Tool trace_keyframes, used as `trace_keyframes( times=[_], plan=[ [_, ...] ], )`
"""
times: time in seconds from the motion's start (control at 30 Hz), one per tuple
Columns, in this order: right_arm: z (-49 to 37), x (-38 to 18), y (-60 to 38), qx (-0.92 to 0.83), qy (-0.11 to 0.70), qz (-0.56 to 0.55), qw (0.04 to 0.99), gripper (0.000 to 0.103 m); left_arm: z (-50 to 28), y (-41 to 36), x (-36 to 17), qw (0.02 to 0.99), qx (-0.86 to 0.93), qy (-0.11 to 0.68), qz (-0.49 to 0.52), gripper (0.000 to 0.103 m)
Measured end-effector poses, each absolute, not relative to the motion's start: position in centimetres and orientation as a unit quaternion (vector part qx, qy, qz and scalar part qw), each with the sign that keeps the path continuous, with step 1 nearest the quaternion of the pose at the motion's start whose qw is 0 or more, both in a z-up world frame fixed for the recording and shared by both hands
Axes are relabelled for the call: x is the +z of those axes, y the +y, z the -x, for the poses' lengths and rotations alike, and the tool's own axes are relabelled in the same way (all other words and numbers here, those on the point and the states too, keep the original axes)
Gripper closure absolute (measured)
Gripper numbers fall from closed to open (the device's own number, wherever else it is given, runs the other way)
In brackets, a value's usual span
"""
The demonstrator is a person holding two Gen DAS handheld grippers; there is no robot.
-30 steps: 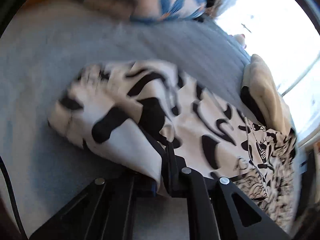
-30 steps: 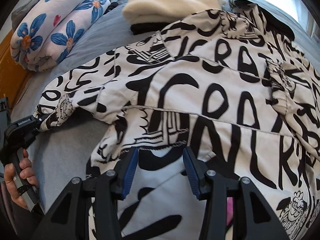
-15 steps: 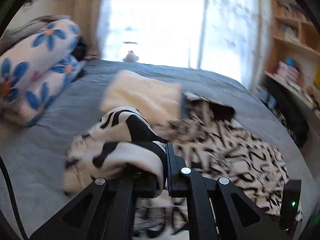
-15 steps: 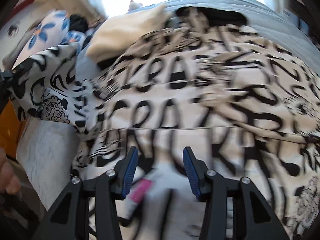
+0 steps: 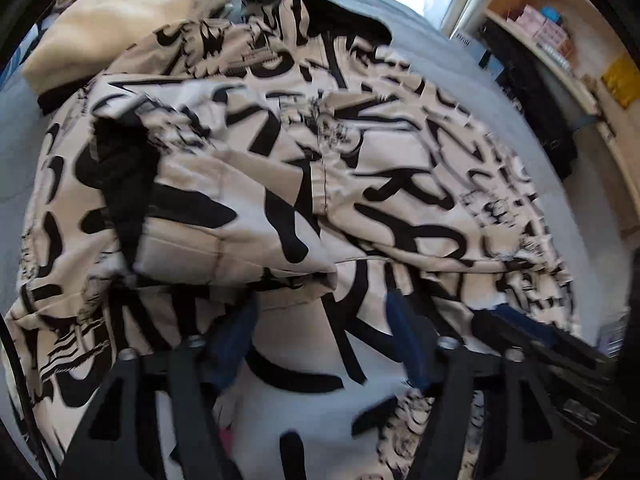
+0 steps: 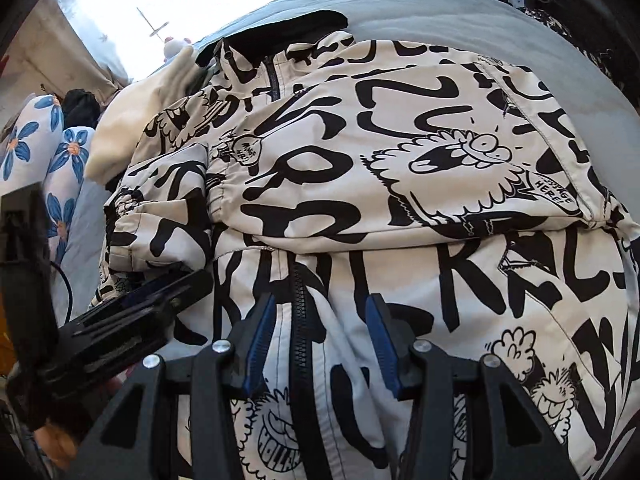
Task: Fold large clothes
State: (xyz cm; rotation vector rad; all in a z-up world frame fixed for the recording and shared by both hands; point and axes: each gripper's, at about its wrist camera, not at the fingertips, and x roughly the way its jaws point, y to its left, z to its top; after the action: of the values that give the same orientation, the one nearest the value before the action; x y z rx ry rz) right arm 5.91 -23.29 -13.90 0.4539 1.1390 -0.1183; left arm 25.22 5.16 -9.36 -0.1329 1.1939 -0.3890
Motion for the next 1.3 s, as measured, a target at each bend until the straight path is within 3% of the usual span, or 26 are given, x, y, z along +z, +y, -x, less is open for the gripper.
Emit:
trace_keyframes(
  times=[0.23, 0.37, 0.7, 0.9, 0.93, 0.97, 1.0, 1.07, 1.2, 1.3],
  plan=[
    [-7.2, -11.9, -19.9, 0.000, 0.518, -0.180, 0.837, 0.056, -23.3, 11.0, -3.4, 0.846, -0.144, 0.507, 0.075, 0.027],
    [-8.6, -10.2, -17.3, 0.035, 0.494, -0.137, 0.858, 0.033, -21.9, 15.3, -1.6, 0.861, -0.092, 0.494, 0.079, 0.027],
    [-13.4, -14.5, -8.7, 0.081, 0.531, 0.078, 0.840, 0.032, -19.1, 20.3, -4.3, 0.844, -0.046, 0.522, 0.110, 0.027],
    [-15.2, -14.3, -8.5, 0.087, 0.526, 0.054, 0.844, 0.032, -18.7, 21.2, -4.6, 0.844, -0.037, 0.522, 0.117, 0.027],
    [-15.4, -14.0, -8.7, 0.096, 0.522, 0.044, 0.846, 0.034, -18.7, 21.3, -4.6, 0.844, -0.036, 0.522, 0.120, 0.027],
    [-15.6, -13.9, -8.8, 0.110, 0.523, 0.036, 0.844, 0.042, -18.8, 21.4, -4.6, 0.843, -0.036, 0.522, 0.123, 0.027],
    [-15.8, -13.8, -9.1, 0.132, 0.528, 0.021, 0.839, 0.059, -18.9, 21.4, -4.6, 0.843, -0.037, 0.522, 0.125, 0.027],
    [-16.0, -13.6, -9.4, 0.154, 0.528, 0.002, 0.835, 0.071, -19.0, 21.2, -4.7, 0.841, -0.039, 0.524, 0.128, 0.027],
    [-15.9, -13.1, -10.9, 0.179, 0.529, -0.041, 0.828, 0.083, -19.4, 20.7, -5.0, 0.840, -0.043, 0.526, 0.126, 0.027],
    [-16.1, -12.3, -12.6, 0.187, 0.525, -0.088, 0.825, 0.086, -19.5, 20.4, -5.2, 0.838, -0.048, 0.529, 0.127, 0.027]
  ],
)
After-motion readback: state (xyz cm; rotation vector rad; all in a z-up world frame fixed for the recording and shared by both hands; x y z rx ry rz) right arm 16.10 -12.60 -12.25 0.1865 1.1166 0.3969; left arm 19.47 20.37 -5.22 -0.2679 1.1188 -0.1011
